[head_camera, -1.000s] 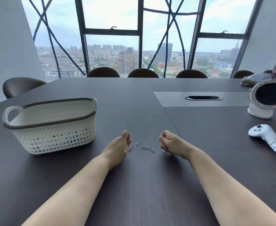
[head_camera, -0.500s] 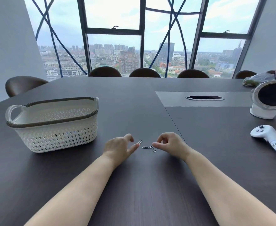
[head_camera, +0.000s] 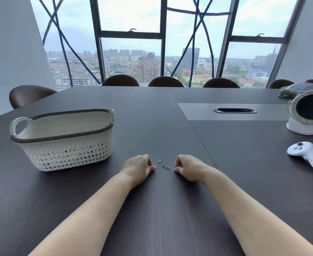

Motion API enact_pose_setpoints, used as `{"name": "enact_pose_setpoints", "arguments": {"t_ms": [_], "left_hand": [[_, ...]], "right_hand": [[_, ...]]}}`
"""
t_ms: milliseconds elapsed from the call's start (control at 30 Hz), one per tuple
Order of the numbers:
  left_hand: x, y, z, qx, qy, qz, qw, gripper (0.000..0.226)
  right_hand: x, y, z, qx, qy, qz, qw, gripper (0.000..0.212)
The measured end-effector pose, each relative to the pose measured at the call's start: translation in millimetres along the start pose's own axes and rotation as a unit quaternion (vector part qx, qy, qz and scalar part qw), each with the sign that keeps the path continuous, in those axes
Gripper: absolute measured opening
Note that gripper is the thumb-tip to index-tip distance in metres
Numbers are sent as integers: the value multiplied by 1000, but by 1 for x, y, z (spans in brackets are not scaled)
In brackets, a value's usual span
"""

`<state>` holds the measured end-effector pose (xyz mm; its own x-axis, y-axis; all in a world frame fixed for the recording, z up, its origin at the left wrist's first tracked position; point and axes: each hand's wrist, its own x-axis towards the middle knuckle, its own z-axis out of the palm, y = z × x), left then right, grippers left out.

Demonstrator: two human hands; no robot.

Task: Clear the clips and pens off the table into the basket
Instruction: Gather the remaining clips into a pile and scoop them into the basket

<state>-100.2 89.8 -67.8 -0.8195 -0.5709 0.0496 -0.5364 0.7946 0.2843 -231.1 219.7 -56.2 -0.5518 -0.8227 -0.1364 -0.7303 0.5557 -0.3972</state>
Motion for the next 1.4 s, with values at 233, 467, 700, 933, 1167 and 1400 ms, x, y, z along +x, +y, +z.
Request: {"name": "enact_pose_setpoints", "arguments": {"t_ms": [233, 467, 700, 933, 1167, 1400], "left_hand": [[-6, 2, -1, -101, 76, 56, 990, 16], [-3, 3, 1, -125, 81, 64, 987, 29], [0, 4, -1, -107, 74, 20, 991, 23], [-2, 0, -3, -65, 93, -8, 994, 43], [4, 3, 2, -21, 77, -26, 996, 31], [18, 10, 2, -47, 47, -38, 997, 30]], "right_hand": [[-2, 6, -4, 122, 11, -13, 992, 13], [0, 6, 2, 251, 62, -61, 964, 27], [6, -3, 13, 140, 104, -43, 984, 17], [7, 0, 18, 84, 140, -51, 985, 12], [4, 6, 3, 63, 73, -13, 995, 9], [5, 13, 2, 114, 88, -10, 989, 14]]}}
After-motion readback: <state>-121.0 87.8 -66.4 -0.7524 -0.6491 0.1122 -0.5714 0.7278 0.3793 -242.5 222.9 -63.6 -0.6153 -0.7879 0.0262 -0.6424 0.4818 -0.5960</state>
